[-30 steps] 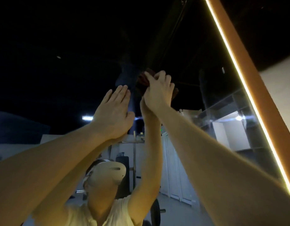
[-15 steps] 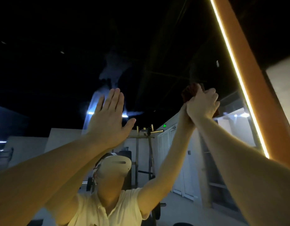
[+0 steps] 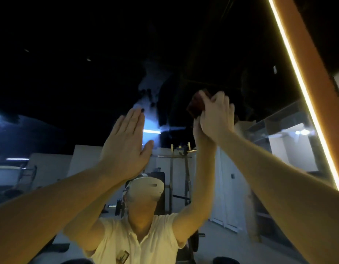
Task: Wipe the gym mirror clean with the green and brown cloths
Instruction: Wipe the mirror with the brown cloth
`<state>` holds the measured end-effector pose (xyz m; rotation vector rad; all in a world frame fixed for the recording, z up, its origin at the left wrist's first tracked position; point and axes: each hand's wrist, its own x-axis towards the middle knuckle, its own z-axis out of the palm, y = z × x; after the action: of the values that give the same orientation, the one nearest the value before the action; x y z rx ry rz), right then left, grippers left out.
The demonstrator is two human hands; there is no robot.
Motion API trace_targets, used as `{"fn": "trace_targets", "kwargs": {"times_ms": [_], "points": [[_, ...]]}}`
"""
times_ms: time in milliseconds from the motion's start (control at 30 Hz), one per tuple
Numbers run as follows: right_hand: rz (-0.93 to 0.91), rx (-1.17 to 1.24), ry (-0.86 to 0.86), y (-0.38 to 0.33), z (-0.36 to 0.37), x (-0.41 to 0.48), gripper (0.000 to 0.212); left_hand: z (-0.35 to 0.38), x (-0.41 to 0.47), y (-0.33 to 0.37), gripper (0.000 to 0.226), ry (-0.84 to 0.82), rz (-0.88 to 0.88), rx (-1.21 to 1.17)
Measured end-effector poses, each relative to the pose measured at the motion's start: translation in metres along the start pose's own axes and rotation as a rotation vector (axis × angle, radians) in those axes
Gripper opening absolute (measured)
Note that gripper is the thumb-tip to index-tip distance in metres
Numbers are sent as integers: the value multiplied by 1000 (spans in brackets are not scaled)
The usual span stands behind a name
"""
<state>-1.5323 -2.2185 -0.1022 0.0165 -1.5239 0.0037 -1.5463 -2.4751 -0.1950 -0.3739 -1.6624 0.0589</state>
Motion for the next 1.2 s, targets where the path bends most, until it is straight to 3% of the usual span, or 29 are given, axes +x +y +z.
{"fn": "trace_targets", "kwargs": {"times_ms": [67, 133, 233, 367, 467, 500, 567, 667, 800, 967, 1100, 1200], "points": [[138, 16, 40, -33, 6, 25, 64, 5, -5, -1, 80, 17, 21, 9], [113, 64, 60, -69, 10, 7, 62, 10, -5, -5, 76, 40, 30, 23], [-132, 139, 43, -96, 13, -82, 68, 10, -6, -10, 73, 36, 47, 23], [-493, 212, -90, -71, -9, -208, 84, -1, -5, -15, 76, -29, 88, -82], [-715, 126, -129, -50, -17, -210, 88, -7, -7, -23, 75, -63, 140, -38], [-691, 94, -85, -48, -14, -189, 92, -9, -7, -27, 75, -70, 165, -29], [-459, 30, 35, -51, -3, -126, 95, -11, -6, -35, 75, -92, 203, -53], [-162, -95, 50, -57, 2, -4, 83, -16, -3, -43, 79, -138, 234, -113], [60, 7, 70, -92, 7, 81, 58, -28, -1, -43, 85, -199, 259, -84], [-253, 201, 55, -110, 9, -11, 58, -52, -1, -47, 62, -25, 222, -73], [-465, 266, -23, -101, 0, -145, 66, -54, -34, -52, 47, 15, 247, -58], [-657, 208, -79, -90, -8, -203, 83, -42, -61, -54, 50, -13, 275, -12]]}}
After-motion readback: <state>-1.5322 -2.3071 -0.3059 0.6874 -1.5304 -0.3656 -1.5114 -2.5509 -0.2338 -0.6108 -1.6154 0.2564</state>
